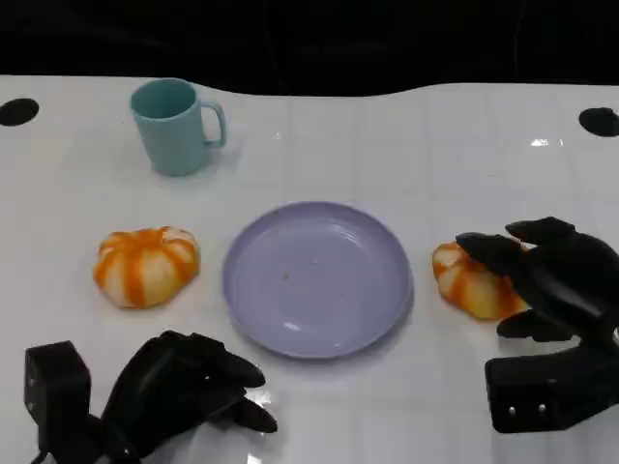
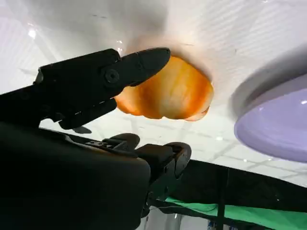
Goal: Grasp the bread from the table and place it into the plate.
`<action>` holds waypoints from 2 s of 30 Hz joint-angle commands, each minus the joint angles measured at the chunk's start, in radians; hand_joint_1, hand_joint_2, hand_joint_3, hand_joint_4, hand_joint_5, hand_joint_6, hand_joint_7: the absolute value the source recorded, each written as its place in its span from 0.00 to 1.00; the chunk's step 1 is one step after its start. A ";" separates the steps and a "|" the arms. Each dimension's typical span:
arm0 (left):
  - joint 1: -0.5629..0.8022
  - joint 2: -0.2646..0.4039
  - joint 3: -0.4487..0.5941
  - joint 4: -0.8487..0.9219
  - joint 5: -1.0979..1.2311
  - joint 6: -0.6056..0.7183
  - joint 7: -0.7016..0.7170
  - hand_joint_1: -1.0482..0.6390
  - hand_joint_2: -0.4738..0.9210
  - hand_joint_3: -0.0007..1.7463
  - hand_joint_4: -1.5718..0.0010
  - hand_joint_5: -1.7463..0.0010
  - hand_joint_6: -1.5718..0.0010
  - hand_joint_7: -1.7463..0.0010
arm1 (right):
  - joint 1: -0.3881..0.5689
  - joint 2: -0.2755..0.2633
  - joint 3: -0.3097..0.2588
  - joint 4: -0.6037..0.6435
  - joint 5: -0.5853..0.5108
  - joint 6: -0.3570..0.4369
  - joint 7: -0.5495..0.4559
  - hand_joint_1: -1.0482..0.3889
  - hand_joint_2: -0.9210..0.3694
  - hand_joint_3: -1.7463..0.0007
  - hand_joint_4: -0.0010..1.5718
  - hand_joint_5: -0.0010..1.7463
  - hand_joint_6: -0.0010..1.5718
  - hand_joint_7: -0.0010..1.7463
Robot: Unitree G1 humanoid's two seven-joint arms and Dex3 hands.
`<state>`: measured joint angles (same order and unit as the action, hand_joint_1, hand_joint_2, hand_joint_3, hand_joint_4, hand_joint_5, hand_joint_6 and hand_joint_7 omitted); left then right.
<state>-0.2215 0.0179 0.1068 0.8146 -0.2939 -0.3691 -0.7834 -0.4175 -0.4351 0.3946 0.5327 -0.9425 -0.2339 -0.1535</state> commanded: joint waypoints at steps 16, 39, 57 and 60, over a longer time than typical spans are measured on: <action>0.015 0.011 0.002 -0.015 0.004 -0.001 0.003 0.00 0.86 0.00 0.00 0.88 0.00 0.99 | -0.141 0.061 0.097 0.331 0.076 -0.043 -0.107 0.38 0.06 1.00 0.19 0.09 0.22 0.02; 0.033 0.011 -0.007 -0.052 0.010 0.009 0.015 0.00 0.87 0.00 0.00 0.87 0.00 0.98 | -0.138 0.060 0.105 0.364 0.082 -0.241 -0.599 0.60 0.27 0.57 0.59 1.00 0.43 1.00; 0.033 0.006 -0.004 -0.049 0.003 0.003 0.005 0.00 0.87 0.00 0.00 0.87 0.00 0.98 | -0.137 0.056 0.038 0.214 0.169 -0.306 -0.592 0.63 0.53 0.20 0.65 1.00 0.48 1.00; 0.030 0.003 -0.003 -0.050 0.000 0.012 0.008 0.00 0.86 0.00 0.00 0.87 0.00 0.98 | -0.135 0.058 0.028 0.170 0.185 -0.307 -0.544 0.61 0.54 0.18 0.65 1.00 0.49 0.99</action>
<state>-0.1954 0.0134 0.0998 0.7715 -0.2908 -0.3620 -0.7785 -0.5550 -0.3624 0.4469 0.7398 -0.7819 -0.5350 -0.7294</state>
